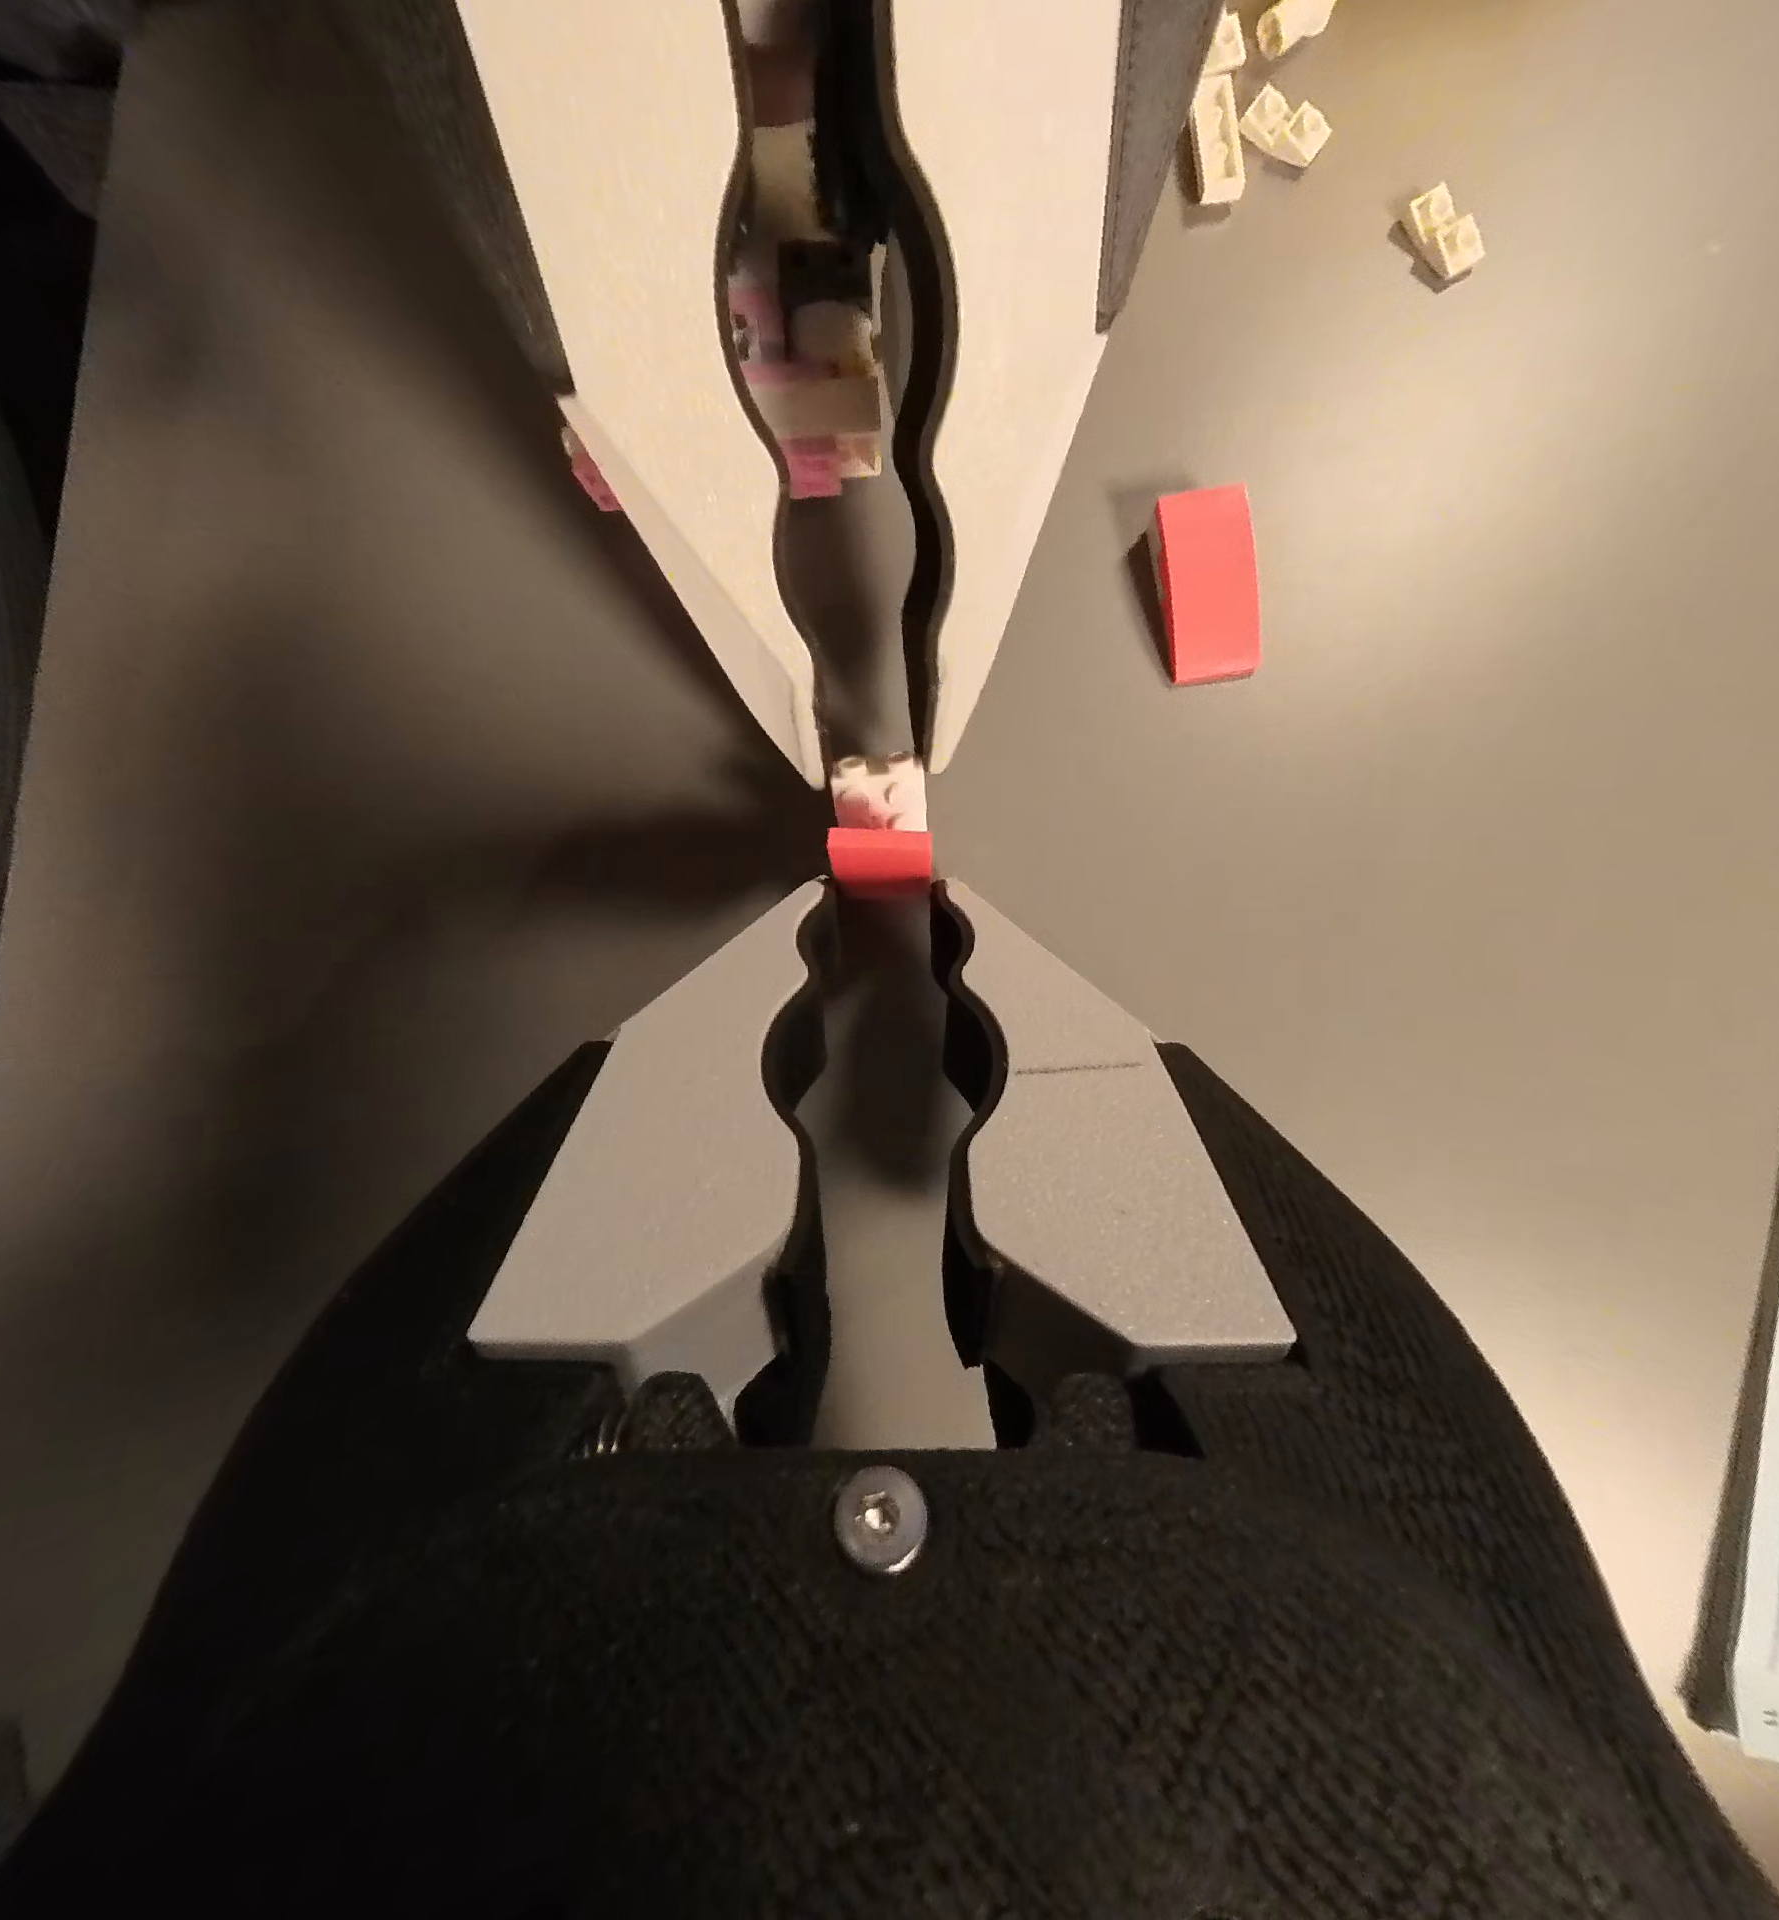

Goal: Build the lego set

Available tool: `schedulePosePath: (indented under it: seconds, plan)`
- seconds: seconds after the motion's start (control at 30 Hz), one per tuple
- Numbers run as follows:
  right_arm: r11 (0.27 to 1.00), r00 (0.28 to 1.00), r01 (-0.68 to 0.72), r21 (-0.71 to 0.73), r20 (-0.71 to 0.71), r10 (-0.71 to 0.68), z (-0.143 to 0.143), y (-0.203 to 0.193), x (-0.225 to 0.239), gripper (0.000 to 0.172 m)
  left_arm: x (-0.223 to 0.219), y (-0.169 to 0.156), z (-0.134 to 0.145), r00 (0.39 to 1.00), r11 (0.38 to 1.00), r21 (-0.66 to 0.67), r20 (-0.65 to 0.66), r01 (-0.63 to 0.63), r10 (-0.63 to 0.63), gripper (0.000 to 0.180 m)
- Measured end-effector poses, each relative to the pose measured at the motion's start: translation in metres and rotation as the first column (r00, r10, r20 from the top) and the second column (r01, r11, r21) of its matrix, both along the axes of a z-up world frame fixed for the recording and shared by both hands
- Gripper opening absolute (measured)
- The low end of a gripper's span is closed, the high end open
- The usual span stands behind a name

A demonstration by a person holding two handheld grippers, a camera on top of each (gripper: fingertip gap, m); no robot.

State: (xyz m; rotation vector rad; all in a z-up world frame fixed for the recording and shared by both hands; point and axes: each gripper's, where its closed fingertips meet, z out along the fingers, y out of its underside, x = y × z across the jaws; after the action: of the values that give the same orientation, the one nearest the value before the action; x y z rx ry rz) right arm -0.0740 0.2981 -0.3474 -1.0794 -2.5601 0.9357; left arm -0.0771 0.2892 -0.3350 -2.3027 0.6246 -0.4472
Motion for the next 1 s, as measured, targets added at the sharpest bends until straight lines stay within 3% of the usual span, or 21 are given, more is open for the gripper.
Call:
schedulePosePath:
  seconds: [0.8, 1.0]
  plan:
    - [1.0, 1.0, 0.004, 0.006, -0.019, -0.004, 0.0004, 0.0019, -0.0014, 0.02, 0.0016, 0.0, 0.0013, 0.998, 1.0, 0.002, 0.062, 0.004, -0.004, 0.015]
    - [0.996, 0.998, 0.032, 0.087, -0.06, -0.026, 0.0074, 0.0041, -0.0017, 0.029, 0.0018, 0.0005, 0.0004, 0.997, 1.0, -0.007, 0.073, -0.008, 0.008, 0.015]
